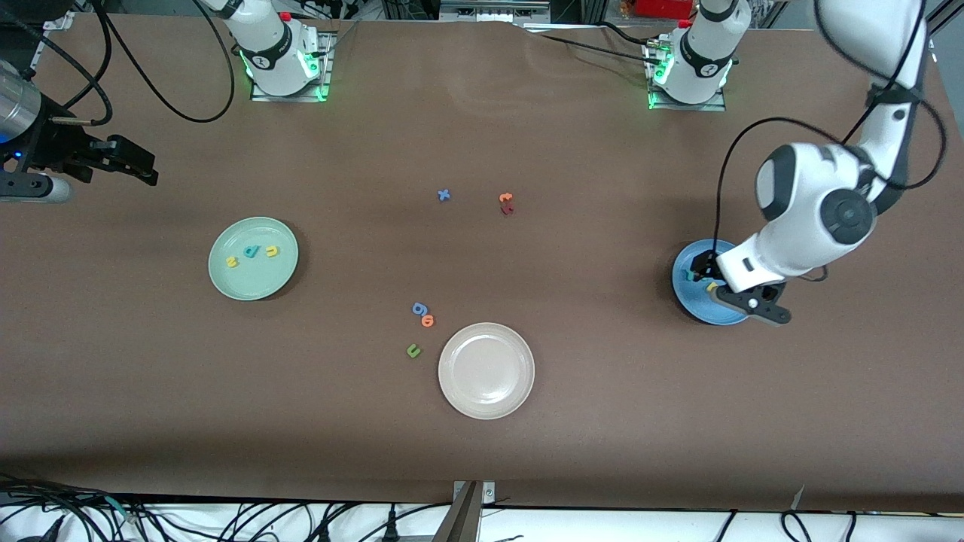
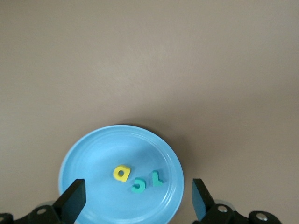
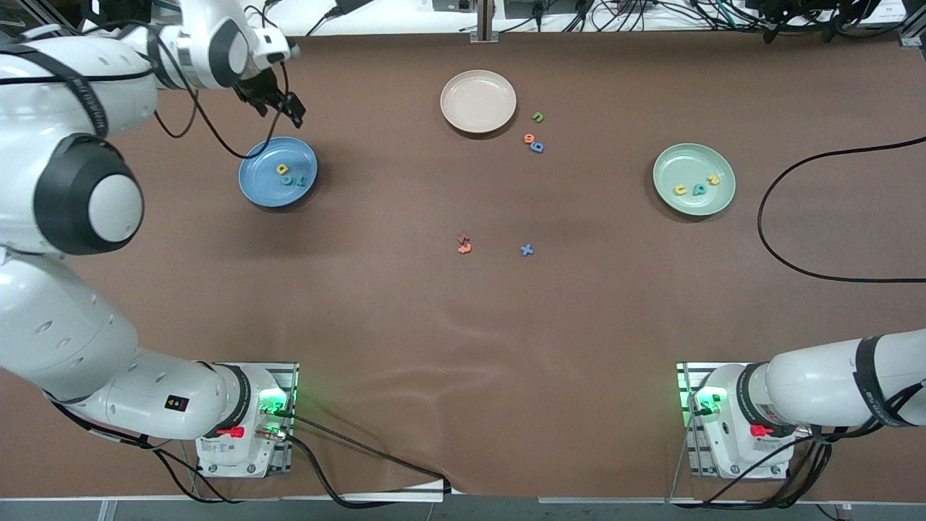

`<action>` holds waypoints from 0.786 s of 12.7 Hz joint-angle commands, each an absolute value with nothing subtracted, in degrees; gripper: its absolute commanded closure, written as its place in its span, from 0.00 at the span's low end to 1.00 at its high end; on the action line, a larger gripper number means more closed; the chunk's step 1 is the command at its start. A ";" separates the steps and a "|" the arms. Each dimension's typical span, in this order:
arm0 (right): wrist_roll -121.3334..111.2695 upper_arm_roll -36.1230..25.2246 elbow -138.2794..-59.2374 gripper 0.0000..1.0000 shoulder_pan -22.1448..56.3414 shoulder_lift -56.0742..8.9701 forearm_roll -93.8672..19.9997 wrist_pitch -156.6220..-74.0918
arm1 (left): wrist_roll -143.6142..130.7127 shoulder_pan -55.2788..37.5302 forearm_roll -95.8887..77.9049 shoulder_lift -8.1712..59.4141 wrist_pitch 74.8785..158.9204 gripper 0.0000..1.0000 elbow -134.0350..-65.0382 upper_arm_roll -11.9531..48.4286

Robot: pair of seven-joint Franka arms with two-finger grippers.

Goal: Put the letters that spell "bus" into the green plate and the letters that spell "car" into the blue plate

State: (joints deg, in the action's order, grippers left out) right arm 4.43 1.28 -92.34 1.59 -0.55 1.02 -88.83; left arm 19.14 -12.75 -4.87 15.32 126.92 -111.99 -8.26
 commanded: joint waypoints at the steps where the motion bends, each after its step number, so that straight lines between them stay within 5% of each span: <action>1: 4.75 1.76 -92.11 0.00 1.32 -0.18 1.85 -88.68 | 19.86 -12.13 -4.13 8.02 124.11 0.00 -113.03 -8.00; 6: 4.66 1.67 -92.02 0.00 1.32 -0.09 1.84 -88.51 | 17.68 -12.39 -3.69 -1.57 124.27 0.00 -112.68 -7.65; 10: 4.66 1.67 -92.02 0.00 1.32 -0.17 1.85 -88.51 | 16.35 -11.34 -2.64 -1.85 124.63 0.00 -109.60 -7.73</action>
